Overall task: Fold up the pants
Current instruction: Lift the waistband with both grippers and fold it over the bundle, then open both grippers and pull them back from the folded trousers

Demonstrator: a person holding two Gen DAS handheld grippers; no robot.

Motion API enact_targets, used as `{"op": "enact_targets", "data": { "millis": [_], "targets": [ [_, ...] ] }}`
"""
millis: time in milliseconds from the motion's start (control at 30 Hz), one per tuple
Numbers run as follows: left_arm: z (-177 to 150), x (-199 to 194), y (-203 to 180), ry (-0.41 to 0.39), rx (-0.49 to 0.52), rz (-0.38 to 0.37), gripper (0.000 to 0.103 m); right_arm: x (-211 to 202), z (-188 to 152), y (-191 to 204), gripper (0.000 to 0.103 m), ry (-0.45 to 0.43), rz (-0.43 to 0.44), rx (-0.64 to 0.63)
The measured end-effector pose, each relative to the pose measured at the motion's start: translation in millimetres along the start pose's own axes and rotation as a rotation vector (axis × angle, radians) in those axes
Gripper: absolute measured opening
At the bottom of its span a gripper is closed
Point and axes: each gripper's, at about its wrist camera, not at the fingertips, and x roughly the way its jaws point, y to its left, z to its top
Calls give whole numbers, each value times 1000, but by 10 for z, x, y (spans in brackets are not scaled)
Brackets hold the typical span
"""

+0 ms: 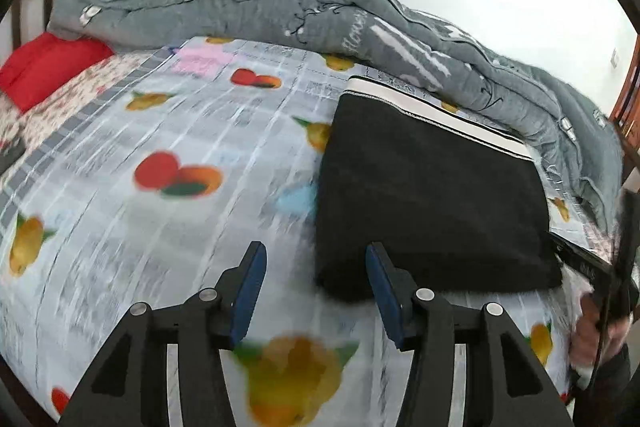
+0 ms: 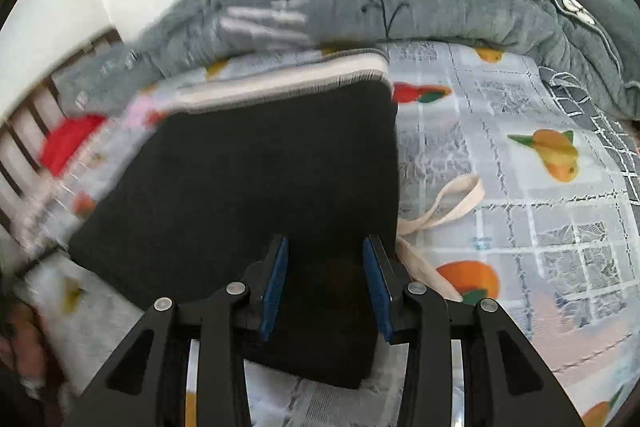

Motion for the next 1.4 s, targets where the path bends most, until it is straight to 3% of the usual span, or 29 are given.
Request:
{"op": "enact_targets", "data": {
  "millis": [133,267,433,500,733,900,1033,1200,1300,1400],
  "targets": [
    [157,392,-93,58,11,-22,50,-13,10,-30,39,-7,6,16],
    [181,650,-128,114,20,-116,51,18,87,-191,39,21,67,106],
    [269,823,-49,152,-37,-252,49,122,128,-185,39,13,34,120],
    [366,925,-81,168,-45,-269,49,169,193,-220,39,21,30,135],
    [504,1092,-337,168,17,-186,50,324,375,-285,40,40,-9,145],
    [222,784,-252,142,62,-181,50,171,155,-200,44,57,-84,85],
    [10,548,-240,145,90,-149,50,84,-62,-178,44,72,-87,39],
    [-107,390,-312,176,74,-43,50,-43,-184,-197,45,84,-70,45],
    [-155,339,-416,258,53,17,47,-178,-253,-175,42,101,-84,38],
    [-218,122,-617,238,93,50,43,-432,-313,-162,42,82,-113,44]
  ]
}}
